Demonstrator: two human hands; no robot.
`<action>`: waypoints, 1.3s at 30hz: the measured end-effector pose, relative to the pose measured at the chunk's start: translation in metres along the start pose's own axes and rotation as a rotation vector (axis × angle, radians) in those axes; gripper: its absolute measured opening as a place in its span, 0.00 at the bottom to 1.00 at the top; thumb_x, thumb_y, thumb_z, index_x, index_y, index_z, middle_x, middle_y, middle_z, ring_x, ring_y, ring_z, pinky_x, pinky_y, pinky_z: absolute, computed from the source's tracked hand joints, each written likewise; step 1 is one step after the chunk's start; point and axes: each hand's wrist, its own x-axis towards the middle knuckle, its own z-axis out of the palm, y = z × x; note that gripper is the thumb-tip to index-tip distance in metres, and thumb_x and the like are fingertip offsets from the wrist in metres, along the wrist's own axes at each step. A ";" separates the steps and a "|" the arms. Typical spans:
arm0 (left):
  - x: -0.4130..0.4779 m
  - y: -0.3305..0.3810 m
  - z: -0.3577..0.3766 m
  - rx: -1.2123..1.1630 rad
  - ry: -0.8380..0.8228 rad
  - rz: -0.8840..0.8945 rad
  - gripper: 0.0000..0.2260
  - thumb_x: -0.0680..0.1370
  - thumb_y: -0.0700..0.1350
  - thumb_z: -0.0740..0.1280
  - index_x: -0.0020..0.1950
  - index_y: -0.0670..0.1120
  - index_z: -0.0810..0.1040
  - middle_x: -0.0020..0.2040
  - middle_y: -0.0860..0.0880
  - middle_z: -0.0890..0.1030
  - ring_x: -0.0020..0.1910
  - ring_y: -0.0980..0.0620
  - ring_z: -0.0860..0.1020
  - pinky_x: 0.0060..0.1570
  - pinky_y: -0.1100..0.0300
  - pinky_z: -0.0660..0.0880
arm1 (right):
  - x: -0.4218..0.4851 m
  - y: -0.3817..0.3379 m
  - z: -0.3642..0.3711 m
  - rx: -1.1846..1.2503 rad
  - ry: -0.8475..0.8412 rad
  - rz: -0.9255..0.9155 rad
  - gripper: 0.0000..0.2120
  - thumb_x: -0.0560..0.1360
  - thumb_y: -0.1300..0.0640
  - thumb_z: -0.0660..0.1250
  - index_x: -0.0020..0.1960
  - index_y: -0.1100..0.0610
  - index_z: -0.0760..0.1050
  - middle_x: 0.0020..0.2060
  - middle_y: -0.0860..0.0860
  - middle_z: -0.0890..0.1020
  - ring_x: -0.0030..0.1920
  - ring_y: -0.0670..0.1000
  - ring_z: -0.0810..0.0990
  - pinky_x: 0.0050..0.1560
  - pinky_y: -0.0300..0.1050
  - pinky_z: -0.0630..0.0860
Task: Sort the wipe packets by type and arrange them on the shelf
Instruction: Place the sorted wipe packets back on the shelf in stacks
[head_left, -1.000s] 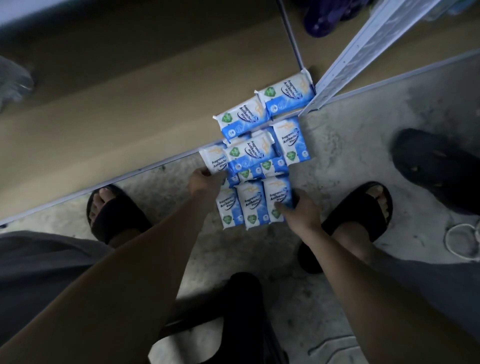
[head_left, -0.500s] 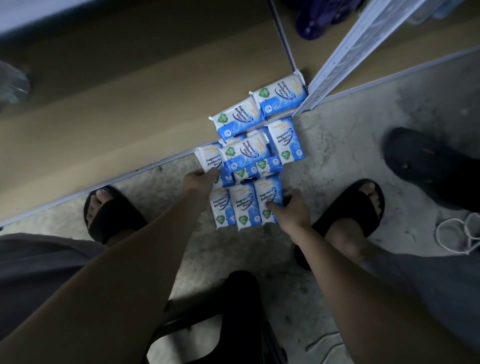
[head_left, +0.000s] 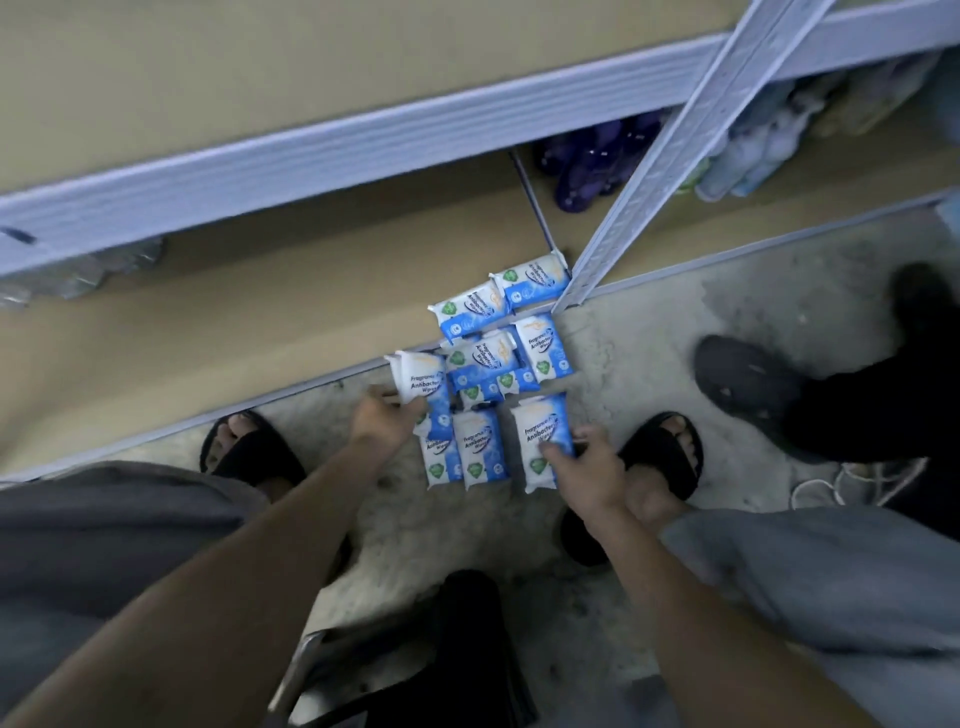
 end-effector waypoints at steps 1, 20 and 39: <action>-0.005 0.003 -0.002 -0.011 -0.024 0.035 0.21 0.71 0.45 0.77 0.59 0.38 0.77 0.51 0.41 0.85 0.38 0.53 0.82 0.28 0.62 0.74 | -0.008 -0.007 -0.004 0.014 0.017 -0.026 0.14 0.74 0.52 0.75 0.52 0.54 0.72 0.43 0.49 0.81 0.39 0.45 0.79 0.29 0.27 0.67; -0.235 0.135 -0.080 -0.274 -0.216 0.676 0.18 0.76 0.42 0.74 0.61 0.47 0.71 0.51 0.46 0.85 0.38 0.58 0.82 0.32 0.68 0.73 | -0.144 -0.167 -0.101 0.482 0.143 -0.653 0.13 0.73 0.50 0.76 0.53 0.48 0.74 0.45 0.44 0.85 0.46 0.45 0.84 0.46 0.46 0.80; -0.196 0.239 -0.204 -0.118 0.254 0.660 0.13 0.75 0.49 0.74 0.54 0.47 0.77 0.42 0.49 0.85 0.33 0.56 0.82 0.32 0.63 0.73 | -0.097 -0.348 -0.064 0.129 0.094 -0.744 0.17 0.71 0.40 0.73 0.49 0.48 0.72 0.42 0.46 0.84 0.40 0.46 0.83 0.42 0.50 0.80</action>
